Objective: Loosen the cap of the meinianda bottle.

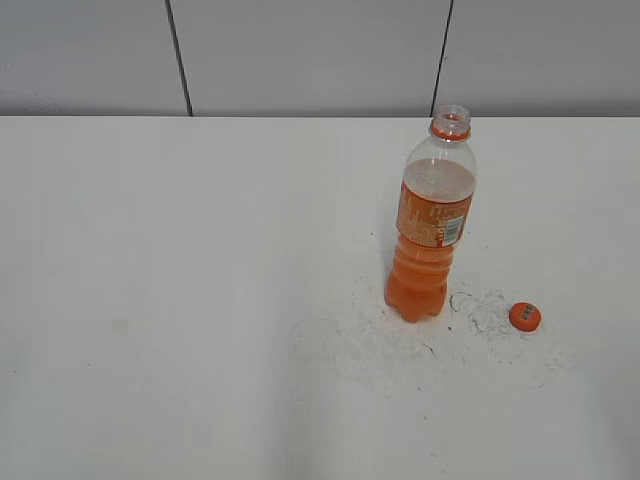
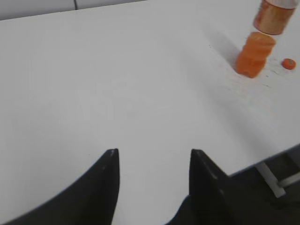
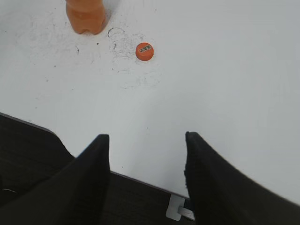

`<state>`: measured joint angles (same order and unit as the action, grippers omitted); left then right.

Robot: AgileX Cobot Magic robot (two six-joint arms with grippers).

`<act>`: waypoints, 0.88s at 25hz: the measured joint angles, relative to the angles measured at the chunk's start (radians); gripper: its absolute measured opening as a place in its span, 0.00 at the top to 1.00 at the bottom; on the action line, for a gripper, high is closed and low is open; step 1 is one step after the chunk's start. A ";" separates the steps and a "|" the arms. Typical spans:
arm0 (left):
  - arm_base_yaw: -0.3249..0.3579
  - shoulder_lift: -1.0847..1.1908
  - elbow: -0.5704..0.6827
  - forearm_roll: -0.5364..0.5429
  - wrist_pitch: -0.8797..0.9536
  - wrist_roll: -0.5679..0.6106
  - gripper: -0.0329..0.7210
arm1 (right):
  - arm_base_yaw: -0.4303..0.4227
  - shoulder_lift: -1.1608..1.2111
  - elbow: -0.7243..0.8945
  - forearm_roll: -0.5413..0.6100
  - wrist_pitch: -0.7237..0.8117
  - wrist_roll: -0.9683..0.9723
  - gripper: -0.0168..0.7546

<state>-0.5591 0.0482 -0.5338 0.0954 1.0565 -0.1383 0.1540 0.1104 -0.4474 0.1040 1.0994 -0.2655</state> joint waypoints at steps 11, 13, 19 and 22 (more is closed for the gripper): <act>0.418 -0.052 0.001 0.000 -0.002 0.000 0.45 | -0.007 -0.063 0.000 0.001 -0.002 0.000 0.48; 0.482 -0.052 0.001 -0.001 -0.002 0.000 0.45 | -0.027 -0.086 0.000 0.001 -0.002 0.000 0.48; 0.591 -0.052 0.001 -0.003 -0.002 0.000 0.45 | -0.057 -0.117 0.000 0.001 -0.002 0.000 0.48; 0.605 -0.052 0.001 -0.003 -0.002 0.000 0.46 | -0.059 -0.117 0.000 0.001 -0.002 0.000 0.48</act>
<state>0.0456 -0.0038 -0.5329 0.0920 1.0548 -0.1383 0.0947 -0.0068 -0.4470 0.1050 1.0974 -0.2655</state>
